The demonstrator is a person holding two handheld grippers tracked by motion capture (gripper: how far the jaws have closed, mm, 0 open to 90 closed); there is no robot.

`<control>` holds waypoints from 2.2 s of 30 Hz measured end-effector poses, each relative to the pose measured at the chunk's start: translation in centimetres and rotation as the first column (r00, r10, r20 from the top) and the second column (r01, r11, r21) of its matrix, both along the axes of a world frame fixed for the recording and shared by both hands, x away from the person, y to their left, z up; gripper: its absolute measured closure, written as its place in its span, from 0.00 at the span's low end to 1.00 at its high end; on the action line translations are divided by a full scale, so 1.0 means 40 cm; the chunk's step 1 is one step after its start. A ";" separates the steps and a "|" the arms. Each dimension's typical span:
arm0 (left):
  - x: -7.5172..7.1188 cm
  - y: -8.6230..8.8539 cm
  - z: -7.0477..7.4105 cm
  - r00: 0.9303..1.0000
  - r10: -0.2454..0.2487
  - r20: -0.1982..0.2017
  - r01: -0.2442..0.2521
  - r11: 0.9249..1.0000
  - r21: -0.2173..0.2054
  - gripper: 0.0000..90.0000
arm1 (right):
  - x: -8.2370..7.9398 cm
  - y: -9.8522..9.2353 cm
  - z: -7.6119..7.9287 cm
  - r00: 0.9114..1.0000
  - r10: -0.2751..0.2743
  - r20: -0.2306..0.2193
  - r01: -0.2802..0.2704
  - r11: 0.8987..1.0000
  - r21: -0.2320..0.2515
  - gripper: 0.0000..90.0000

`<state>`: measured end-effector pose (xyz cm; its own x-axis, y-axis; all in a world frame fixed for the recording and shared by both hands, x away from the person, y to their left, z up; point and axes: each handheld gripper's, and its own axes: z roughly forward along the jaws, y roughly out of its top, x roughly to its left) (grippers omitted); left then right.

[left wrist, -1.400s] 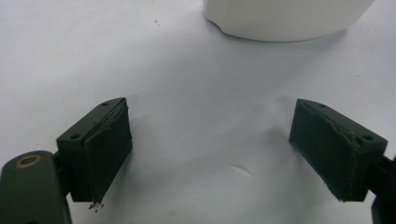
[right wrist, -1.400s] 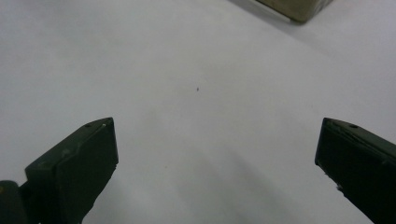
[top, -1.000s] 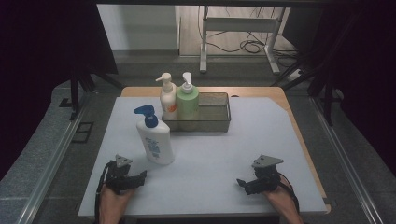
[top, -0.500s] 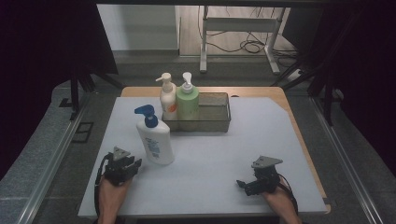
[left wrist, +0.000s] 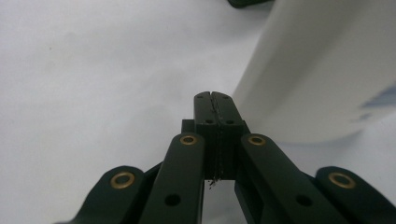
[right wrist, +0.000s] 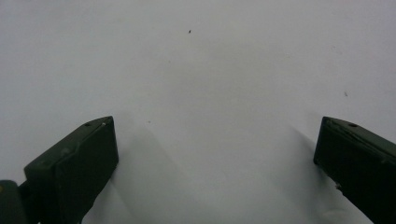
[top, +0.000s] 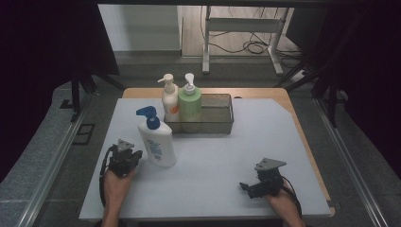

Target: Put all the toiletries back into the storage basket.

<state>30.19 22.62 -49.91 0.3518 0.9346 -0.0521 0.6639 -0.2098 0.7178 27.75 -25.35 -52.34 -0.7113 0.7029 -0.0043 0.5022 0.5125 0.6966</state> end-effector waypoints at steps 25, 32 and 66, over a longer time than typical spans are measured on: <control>0.054 -0.034 -0.019 1.000 -0.018 0.018 0.019 0.998 -0.059 0.99 | 0.000 -0.001 0.000 1.000 0.001 -0.001 -0.001 1.000 0.002 0.00; 0.064 -0.063 -0.018 0.999 -0.050 0.018 0.051 0.997 -0.061 0.99 | 0.000 -0.001 0.000 1.000 0.001 -0.001 -0.001 1.000 0.002 0.00; 0.056 -0.171 -0.014 0.984 -0.176 0.012 0.176 0.983 -0.053 0.99 | 0.000 -0.001 0.000 1.000 0.002 -0.002 -0.002 1.000 0.004 0.00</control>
